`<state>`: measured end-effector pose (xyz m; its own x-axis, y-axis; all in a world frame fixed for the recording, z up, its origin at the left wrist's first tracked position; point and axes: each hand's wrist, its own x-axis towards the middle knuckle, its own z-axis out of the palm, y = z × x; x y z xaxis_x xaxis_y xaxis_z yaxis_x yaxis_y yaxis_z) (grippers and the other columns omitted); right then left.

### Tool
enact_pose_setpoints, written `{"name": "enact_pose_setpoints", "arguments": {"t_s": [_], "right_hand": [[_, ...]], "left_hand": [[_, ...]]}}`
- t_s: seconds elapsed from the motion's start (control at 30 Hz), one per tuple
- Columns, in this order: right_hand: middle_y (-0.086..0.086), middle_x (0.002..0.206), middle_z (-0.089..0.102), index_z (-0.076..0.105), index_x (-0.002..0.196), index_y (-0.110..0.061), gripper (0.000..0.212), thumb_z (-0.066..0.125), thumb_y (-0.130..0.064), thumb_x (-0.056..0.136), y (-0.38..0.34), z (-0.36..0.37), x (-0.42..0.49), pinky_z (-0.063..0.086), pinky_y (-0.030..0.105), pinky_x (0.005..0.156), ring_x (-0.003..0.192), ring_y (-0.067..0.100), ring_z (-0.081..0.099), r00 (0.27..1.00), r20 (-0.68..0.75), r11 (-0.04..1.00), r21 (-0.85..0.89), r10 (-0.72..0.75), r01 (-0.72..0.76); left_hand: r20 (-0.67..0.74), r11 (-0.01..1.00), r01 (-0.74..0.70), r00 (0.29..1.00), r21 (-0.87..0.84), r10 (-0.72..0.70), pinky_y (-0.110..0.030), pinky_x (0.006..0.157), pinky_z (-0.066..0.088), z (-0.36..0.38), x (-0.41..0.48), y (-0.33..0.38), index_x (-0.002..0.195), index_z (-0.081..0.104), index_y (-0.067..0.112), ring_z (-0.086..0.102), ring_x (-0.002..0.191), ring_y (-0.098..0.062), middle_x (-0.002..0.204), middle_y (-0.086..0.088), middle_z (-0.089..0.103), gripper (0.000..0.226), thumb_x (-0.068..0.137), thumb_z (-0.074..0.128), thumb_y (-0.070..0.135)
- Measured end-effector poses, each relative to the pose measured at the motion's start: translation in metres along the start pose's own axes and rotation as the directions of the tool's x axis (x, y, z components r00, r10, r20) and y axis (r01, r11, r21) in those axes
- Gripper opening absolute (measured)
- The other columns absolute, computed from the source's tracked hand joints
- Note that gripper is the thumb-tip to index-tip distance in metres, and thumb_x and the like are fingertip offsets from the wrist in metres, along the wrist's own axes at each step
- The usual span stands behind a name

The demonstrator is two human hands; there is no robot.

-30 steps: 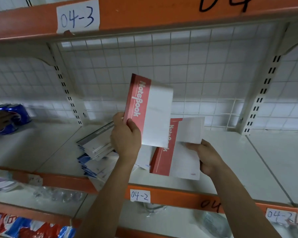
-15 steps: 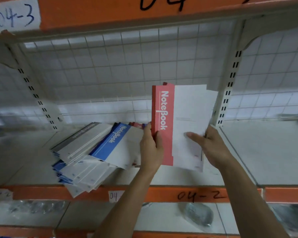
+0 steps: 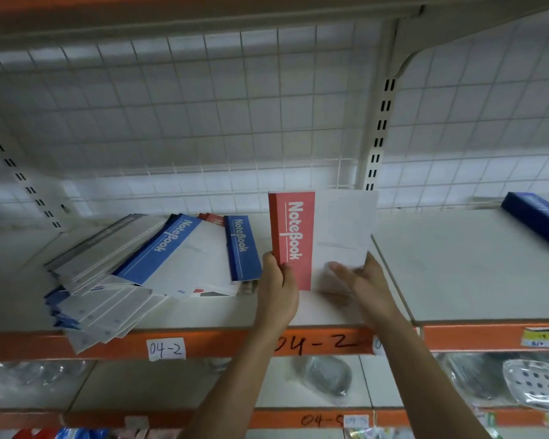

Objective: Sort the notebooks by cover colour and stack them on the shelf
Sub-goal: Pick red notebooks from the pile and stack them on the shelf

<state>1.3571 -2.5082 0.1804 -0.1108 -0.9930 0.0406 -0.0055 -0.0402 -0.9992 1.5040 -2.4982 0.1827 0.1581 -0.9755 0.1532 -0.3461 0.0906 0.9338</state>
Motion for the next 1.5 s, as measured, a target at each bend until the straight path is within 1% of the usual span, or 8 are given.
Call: {"name": "enact_pose_setpoints", "arguments": {"t_s": [0.27,0.5,0.67,0.77,0.97,1.13,1.33,1.5], "right_hand": [[-0.001,0.1,0.068,0.056,0.112,-0.013,0.028,0.063,-0.016,0.086,0.01,0.005,-0.003,0.052,0.036,0.083,0.093,0.016,0.064,0.996,-0.084,0.982,-0.189,-0.006,-0.01],[0.005,0.109,0.066,0.05,0.122,-0.011,0.04,0.064,-0.017,0.085,-0.01,-0.018,-0.026,0.052,0.046,0.091,0.101,0.019,0.065,0.97,-0.241,0.991,-0.137,-0.041,0.008],[0.003,0.102,0.067,0.054,0.11,-0.013,0.026,0.063,-0.014,0.086,-0.036,-0.065,-0.045,0.054,0.045,0.086,0.094,0.021,0.066,0.934,-0.355,0.996,-0.087,-0.043,0.013],[-0.001,0.095,0.062,0.048,0.106,-0.012,0.024,0.063,-0.016,0.088,-0.046,-0.1,-0.059,0.052,0.031,0.072,0.09,0.018,0.061,0.901,-0.431,0.991,-0.135,-0.055,-0.004],[0.001,0.094,0.055,0.036,0.112,-0.01,0.042,0.067,-0.011,0.083,-0.053,-0.19,-0.08,0.048,0.035,0.08,0.089,0.02,0.058,0.81,-0.579,0.973,-0.228,-0.099,-0.044],[0.002,0.106,0.051,0.036,0.123,-0.002,0.054,0.066,0.003,0.079,-0.065,-0.293,-0.105,0.041,0.006,0.057,0.072,0.002,0.056,0.866,-0.449,0.896,-0.445,-0.219,-0.003],[0.015,0.126,0.042,0.023,0.14,-0.001,0.092,0.079,-0.008,0.067,-0.058,-0.417,-0.124,0.039,0.026,0.089,0.119,0.029,0.045,0.934,-0.266,0.662,-0.748,-0.238,-0.044],[0.02,0.136,0.027,0.002,0.145,0.006,0.101,0.074,-0.009,0.075,-0.048,-0.484,-0.123,0.031,0.028,0.103,0.128,0.033,0.033,0.934,-0.255,0.537,-0.839,-0.251,-0.085]], "left_hand": [[0.074,0.955,0.055,0.994,0.292,-0.08,-0.022,0.083,0.041,-0.002,-0.009,0.003,0.12,0.031,0.009,0.049,0.104,-0.018,0.126,-0.01,0.05,0.027,0.096,0.041,0.003],[0.216,0.962,-0.152,0.971,0.226,0.102,-0.016,0.083,0.042,0.004,-0.015,0.027,0.136,0.028,0.011,0.051,0.116,-0.017,0.132,-0.007,0.05,0.043,0.097,0.046,0.009],[0.331,0.936,-0.3,0.916,0.184,0.228,-0.031,0.101,0.043,0.042,-0.032,0.05,0.15,-0.014,0.025,0.038,0.13,-0.013,0.143,0.0,0.032,0.102,0.087,0.066,0.012],[0.351,0.884,-0.386,0.892,0.263,0.285,-0.03,0.099,0.042,0.074,-0.049,0.066,0.144,-0.028,0.018,0.04,0.127,-0.02,0.141,-0.006,0.027,0.108,0.088,0.063,0.008],[0.383,0.859,-0.416,0.876,0.299,0.292,-0.035,0.093,0.042,0.159,-0.075,0.099,0.145,0.017,0.007,0.051,0.119,-0.032,0.137,-0.013,0.045,0.08,0.084,0.068,0.02],[0.39,0.881,-0.401,0.875,0.249,0.288,-0.033,0.087,0.045,0.25,-0.111,0.135,0.138,0.025,0.007,0.055,0.113,-0.031,0.131,-0.012,0.051,0.072,0.084,0.069,0.024],[0.44,0.896,-0.376,0.864,0.237,0.246,-0.035,0.086,0.046,0.352,-0.143,0.173,0.136,0.031,0.006,0.056,0.113,-0.031,0.129,-0.013,0.053,0.077,0.078,0.075,0.032],[0.473,0.868,-0.439,0.831,0.234,0.293,-0.038,0.089,0.047,0.416,-0.158,0.192,0.135,0.034,0.01,0.055,0.113,-0.03,0.126,-0.011,0.054,0.077,0.076,0.077,0.034]]}}
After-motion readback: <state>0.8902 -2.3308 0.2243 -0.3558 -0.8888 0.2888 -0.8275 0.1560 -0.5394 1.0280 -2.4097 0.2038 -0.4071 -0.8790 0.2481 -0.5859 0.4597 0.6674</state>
